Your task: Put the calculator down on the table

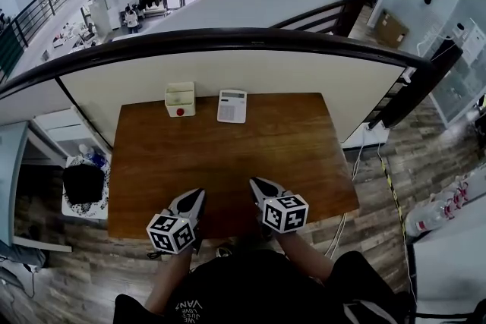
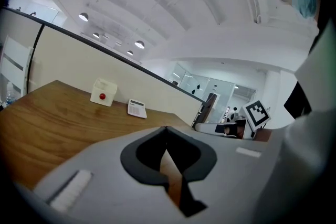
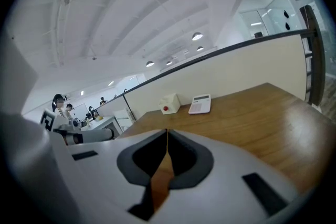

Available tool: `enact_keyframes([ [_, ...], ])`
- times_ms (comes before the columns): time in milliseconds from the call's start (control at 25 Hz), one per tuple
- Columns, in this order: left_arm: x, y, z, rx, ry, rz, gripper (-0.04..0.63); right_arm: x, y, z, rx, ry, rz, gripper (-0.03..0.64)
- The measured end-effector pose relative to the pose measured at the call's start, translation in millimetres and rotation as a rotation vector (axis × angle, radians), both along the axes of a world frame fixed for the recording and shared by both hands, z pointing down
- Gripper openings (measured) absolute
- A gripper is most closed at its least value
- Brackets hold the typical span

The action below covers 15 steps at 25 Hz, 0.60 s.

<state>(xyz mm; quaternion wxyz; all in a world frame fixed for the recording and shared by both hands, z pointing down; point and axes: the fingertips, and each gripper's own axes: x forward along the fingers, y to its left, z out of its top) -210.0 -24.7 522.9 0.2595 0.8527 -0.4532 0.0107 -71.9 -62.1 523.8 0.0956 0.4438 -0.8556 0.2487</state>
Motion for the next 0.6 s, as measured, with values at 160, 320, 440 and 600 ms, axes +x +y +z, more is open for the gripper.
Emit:
enact_keyframes([
  [160, 3, 7, -2, 0.022, -0.007, 0.016, 0.012, -2, 6, 4, -0.003, 0.016, -0.001, 0.015],
  [320, 7, 9, 2, 0.014, -0.015, 0.020, 0.012, -1, 10, 8, -0.009, 0.027, 0.001, 0.014],
  [440, 9, 9, 4, 0.009, -0.014, 0.030, 0.012, -2, 11, 10, -0.009, 0.033, -0.002, 0.014],
  [600, 10, 10, 6, 0.004, -0.016, 0.035, 0.012, -3, 10, 11, -0.011, 0.036, -0.002, 0.014],
])
